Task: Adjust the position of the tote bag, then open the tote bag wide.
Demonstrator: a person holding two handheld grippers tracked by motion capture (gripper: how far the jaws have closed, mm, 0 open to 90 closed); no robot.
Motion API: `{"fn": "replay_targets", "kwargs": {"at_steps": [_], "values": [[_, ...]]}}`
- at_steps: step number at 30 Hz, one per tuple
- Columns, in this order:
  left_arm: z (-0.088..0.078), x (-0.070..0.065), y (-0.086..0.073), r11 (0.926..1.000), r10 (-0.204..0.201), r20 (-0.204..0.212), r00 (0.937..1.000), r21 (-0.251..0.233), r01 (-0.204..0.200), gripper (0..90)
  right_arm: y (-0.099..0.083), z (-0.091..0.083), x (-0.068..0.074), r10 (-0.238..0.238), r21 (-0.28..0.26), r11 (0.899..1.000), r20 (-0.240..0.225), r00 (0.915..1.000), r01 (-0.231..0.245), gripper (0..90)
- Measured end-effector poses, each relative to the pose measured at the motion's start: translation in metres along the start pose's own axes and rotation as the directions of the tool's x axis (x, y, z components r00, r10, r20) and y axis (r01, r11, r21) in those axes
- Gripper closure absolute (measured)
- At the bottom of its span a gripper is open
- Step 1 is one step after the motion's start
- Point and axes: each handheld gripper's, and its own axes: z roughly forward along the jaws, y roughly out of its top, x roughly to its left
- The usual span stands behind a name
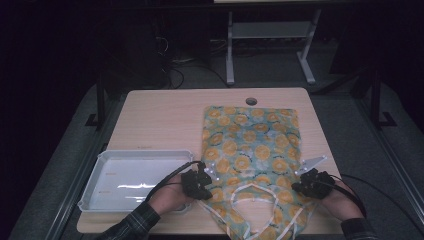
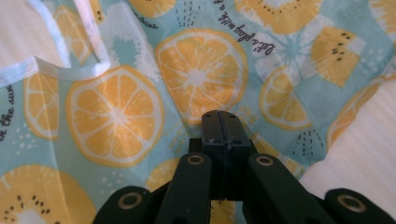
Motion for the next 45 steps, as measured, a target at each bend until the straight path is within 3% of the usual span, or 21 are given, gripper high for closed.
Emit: {"fn": "replay_targets", "kwargs": {"at_steps": [3, 8, 12, 15, 18, 20, 26, 35, 45], "values": [[-0.001, -0.002, -0.003, 1.0000, 0.005, 0.013, 0.9999, -0.006, -0.005, 90.0, -0.002, -0.001, 0.007, -0.021, -0.004, 1.000, 0.002, 0.9998, 0.021, 89.7], [-0.001, -0.001, -0.004, 0.9998, 0.011, 0.015, 0.9998, -0.014, -0.011, 90.0, -0.003, -0.002, 0.006, -0.033, -0.025, 0.999, -0.001, 0.9995, 0.033, 89.6], [-0.009, -0.002, -0.006, 0.9978, 0.024, 0.016, 0.9996, -0.062, -0.023, 89.9, -0.006, -0.014, 0.006, -0.034, -0.087, 0.996, -0.019, 0.9992, 0.032, 87.1], [-0.016, -0.002, -0.007, 0.9936, 0.042, 0.012, 0.9990, -0.106, -0.041, 75.5, -0.011, -0.023, 0.008, -0.047, -0.116, 0.992, -0.037, 0.9982, 0.042, 77.5], [-0.017, 0.000, -0.008, 0.9915, 0.062, 0.007, 0.9980, -0.115, -0.061, 68.3, -0.014, -0.027, 0.010, -0.055, -0.127, 0.991, -0.046, 0.9975, 0.048, 71.9], [-0.015, 0.000, -0.009, 0.9912, 0.062, 0.013, 0.9980, -0.118, -0.060, 54.4, -0.019, -0.031, 0.011, -0.073, -0.127, 0.990, -0.053, 0.9960, 0.066, 61.7], [-0.010, 0.002, -0.009, 0.9906, 0.066, 0.020, 0.9976, -0.122, -0.063, 42.6, -0.027, -0.032, 0.011, -0.086, -0.106, 0.991, -0.080, 0.9930, 0.078, 52.1], [-0.006, 0.000, -0.007, 0.9903, 0.072, 0.008, 0.9974, -0.120, -0.071, 39.1, -0.034, -0.034, 0.014, -0.121, -0.109, 0.988, -0.094, 0.9882, 0.110, 43.2], [-0.002, -0.001, -0.006, 0.9906, 0.072, 0.003, 0.9974, -0.117, -0.071, 35.8, -0.029, -0.013, 0.016, -0.189, -0.066, 0.981, -0.122, 0.9743, 0.183, 33.1]]}}
